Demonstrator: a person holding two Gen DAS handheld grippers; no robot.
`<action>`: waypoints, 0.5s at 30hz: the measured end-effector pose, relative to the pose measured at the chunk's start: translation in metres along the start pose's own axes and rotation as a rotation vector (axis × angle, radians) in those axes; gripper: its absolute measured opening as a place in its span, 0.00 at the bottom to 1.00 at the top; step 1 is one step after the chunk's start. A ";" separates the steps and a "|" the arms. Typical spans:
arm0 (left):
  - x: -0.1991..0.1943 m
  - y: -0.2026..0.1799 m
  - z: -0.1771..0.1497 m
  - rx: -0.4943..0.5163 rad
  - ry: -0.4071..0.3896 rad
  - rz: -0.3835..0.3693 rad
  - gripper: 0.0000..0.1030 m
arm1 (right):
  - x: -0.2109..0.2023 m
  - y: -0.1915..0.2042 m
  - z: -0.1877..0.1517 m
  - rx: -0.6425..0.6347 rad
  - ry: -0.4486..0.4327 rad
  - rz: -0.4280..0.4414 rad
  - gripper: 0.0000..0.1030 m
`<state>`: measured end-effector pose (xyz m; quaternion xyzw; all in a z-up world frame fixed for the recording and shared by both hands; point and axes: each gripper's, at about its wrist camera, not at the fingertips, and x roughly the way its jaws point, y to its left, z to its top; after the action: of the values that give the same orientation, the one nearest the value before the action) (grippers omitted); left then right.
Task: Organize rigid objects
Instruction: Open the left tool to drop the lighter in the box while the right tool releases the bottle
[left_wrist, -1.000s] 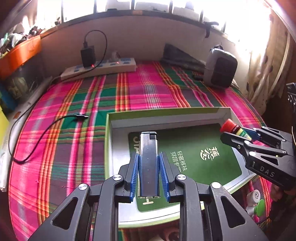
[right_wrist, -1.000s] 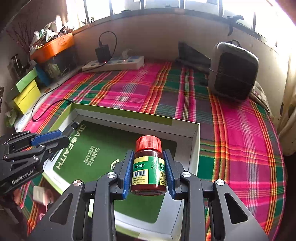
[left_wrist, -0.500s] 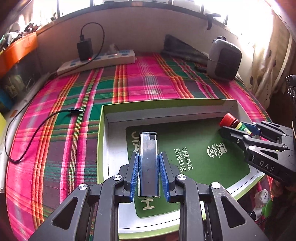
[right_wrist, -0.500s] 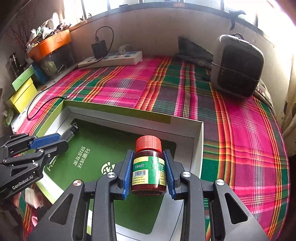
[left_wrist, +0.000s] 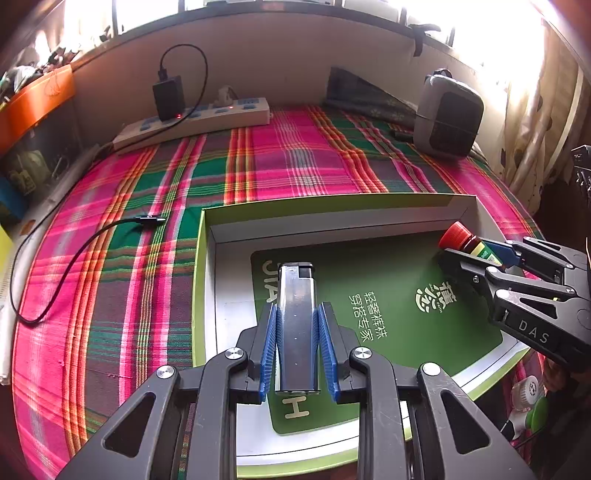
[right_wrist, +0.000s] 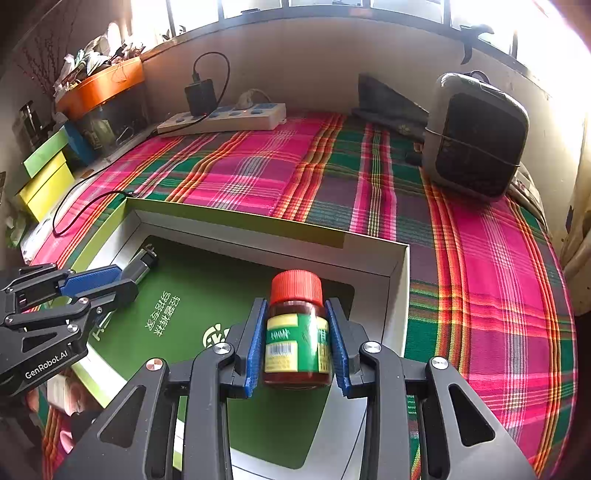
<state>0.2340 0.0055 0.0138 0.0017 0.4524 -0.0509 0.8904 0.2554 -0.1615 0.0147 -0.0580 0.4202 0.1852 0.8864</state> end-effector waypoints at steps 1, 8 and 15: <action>0.000 -0.001 0.000 0.000 0.000 -0.001 0.22 | 0.000 0.000 0.000 0.001 -0.001 0.000 0.32; -0.001 0.001 0.000 -0.002 0.004 -0.003 0.23 | -0.001 0.000 0.000 0.005 -0.004 -0.003 0.32; -0.005 0.001 0.000 -0.004 -0.009 0.009 0.33 | -0.002 -0.002 -0.001 0.020 -0.011 0.003 0.37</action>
<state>0.2310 0.0071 0.0180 0.0019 0.4486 -0.0459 0.8925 0.2542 -0.1643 0.0160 -0.0474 0.4174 0.1827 0.8889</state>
